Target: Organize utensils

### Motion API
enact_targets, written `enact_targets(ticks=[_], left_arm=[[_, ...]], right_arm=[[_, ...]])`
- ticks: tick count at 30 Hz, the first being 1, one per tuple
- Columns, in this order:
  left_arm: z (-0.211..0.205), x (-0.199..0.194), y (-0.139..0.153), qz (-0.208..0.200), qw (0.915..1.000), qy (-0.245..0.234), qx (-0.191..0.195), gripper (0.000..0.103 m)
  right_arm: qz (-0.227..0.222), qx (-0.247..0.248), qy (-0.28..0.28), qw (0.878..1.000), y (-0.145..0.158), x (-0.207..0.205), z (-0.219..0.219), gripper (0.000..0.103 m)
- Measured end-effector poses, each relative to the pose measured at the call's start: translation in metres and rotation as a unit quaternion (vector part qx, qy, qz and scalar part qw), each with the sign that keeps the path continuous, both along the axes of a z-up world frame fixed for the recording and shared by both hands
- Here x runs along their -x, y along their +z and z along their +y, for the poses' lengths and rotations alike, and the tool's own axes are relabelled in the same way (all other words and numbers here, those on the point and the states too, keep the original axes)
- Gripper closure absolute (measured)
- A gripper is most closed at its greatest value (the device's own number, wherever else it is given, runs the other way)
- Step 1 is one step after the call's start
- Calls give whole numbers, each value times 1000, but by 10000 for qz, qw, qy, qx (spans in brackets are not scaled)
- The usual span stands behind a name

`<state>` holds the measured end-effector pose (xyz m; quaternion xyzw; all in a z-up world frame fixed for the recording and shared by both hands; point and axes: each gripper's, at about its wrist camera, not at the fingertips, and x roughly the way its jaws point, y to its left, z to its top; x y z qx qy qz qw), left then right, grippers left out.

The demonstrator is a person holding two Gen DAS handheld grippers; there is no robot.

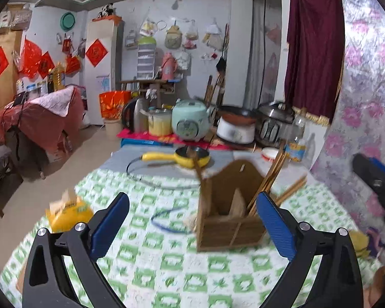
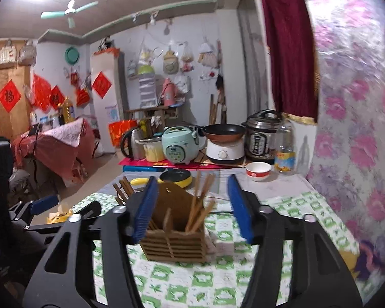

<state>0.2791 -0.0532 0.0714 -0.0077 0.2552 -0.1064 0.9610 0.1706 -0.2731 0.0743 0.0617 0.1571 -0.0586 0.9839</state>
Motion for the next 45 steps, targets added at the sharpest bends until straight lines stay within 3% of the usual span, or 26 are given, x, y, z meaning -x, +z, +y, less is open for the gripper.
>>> enact_targets(ticks=[4,8,21,37,45], left_arm=[[1,0,-40,280,9989,238,-299,6],[4,6,-55,120,9944,652,-819,6],[20,13,-58,154,9941,778,-746,6],[17,17,-58,33,9934,819,-802,6],[13,18,-59,70,9928,789,-894,6]], right_arm=[[284,150,-221,9992,-39,4,-3,38],[241,148,-318,9991,-45,7,-10,37],[194,-152,-417,9988,-59,8,-12,26],[78,254,-327,9991,-62,16,6,12],[490,169,-305,9982,-70,17,-3,8]])
